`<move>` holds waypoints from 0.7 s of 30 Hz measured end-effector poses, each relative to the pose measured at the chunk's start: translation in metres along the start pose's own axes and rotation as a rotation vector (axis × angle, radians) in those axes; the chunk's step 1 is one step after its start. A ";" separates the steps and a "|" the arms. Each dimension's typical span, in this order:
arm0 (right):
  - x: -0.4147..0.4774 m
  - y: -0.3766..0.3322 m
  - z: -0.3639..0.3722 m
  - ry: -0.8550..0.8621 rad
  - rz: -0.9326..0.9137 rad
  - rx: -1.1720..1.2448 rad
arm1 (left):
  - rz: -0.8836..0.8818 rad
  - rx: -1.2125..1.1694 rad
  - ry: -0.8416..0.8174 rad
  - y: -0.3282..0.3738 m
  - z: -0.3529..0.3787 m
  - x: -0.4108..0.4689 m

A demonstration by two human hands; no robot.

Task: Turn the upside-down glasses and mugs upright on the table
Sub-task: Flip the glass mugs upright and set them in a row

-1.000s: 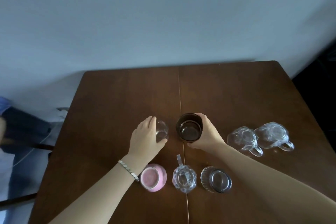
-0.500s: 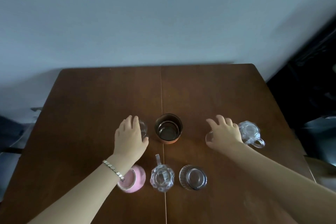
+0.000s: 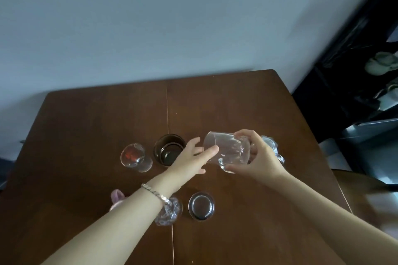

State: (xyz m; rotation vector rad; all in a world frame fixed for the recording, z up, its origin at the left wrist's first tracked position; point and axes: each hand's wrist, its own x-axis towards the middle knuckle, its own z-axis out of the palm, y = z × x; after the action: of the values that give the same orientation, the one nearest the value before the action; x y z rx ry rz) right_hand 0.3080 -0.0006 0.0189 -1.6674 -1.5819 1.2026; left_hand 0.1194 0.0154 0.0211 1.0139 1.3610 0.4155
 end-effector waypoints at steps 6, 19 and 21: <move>-0.011 0.008 -0.015 -0.054 -0.025 0.177 | -0.119 -0.354 -0.188 -0.001 0.017 0.012; 0.081 0.051 -0.032 -0.290 0.434 -0.958 | -0.026 0.105 0.101 0.008 0.000 0.024; 0.078 0.058 -0.027 -0.250 0.454 -0.984 | 0.000 0.231 0.128 0.009 -0.001 0.023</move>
State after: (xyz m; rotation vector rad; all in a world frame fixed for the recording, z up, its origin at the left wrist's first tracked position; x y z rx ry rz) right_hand 0.3526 0.0708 -0.0371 -2.6771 -2.2356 0.8729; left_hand 0.1265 0.0379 0.0143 1.1926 1.5495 0.3323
